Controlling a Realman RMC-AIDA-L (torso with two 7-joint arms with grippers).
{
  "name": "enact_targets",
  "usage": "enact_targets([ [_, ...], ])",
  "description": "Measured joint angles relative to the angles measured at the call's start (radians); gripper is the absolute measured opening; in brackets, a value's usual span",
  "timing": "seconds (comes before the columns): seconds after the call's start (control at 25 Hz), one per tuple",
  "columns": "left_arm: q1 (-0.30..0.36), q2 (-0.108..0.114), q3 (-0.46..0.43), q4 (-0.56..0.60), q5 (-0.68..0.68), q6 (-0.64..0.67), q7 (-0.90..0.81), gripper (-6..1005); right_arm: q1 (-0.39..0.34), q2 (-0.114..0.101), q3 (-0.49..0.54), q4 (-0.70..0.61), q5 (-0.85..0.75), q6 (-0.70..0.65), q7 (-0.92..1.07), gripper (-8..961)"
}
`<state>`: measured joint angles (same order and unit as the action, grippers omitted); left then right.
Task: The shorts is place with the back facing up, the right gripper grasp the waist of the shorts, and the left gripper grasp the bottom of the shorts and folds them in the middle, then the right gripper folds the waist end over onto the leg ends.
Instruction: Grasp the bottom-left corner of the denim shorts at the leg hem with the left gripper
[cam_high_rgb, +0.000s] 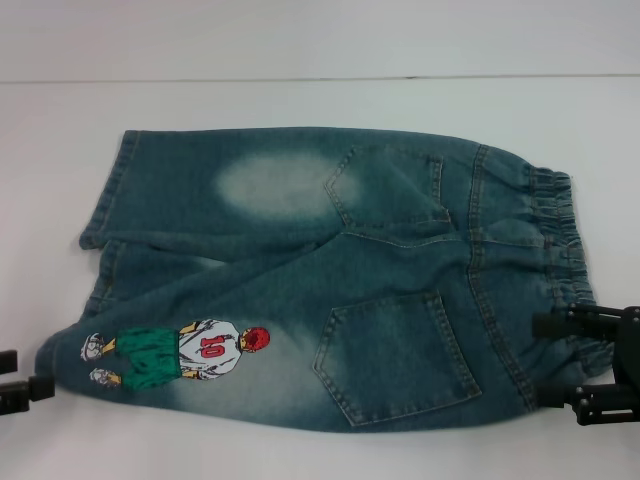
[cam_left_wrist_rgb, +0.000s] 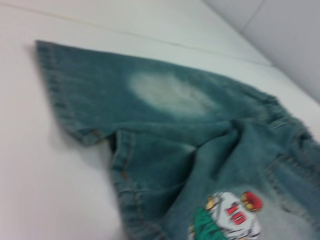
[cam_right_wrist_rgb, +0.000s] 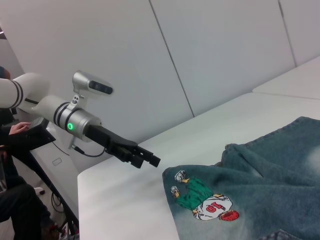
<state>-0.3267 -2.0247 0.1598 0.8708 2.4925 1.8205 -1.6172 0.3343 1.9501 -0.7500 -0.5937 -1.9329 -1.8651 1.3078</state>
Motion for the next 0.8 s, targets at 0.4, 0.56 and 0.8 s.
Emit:
enact_targets([
  [0.4,-0.013,-0.018,0.052,-0.03,0.026,-0.082,-0.002,917,0.007,-0.001,0.0,0.0,0.0,0.0,0.001,894],
  [0.56,-0.018,-0.019,0.052,-0.032,0.026,-0.095,-0.003,916,0.009,-0.001,0.0,0.0,0.0,-0.001,0.002,894],
  [0.8,-0.022,-0.019,0.052,-0.032,0.028,-0.116,-0.004,914,0.009,0.0,0.0,0.0,0.001,-0.001,0.003,894],
])
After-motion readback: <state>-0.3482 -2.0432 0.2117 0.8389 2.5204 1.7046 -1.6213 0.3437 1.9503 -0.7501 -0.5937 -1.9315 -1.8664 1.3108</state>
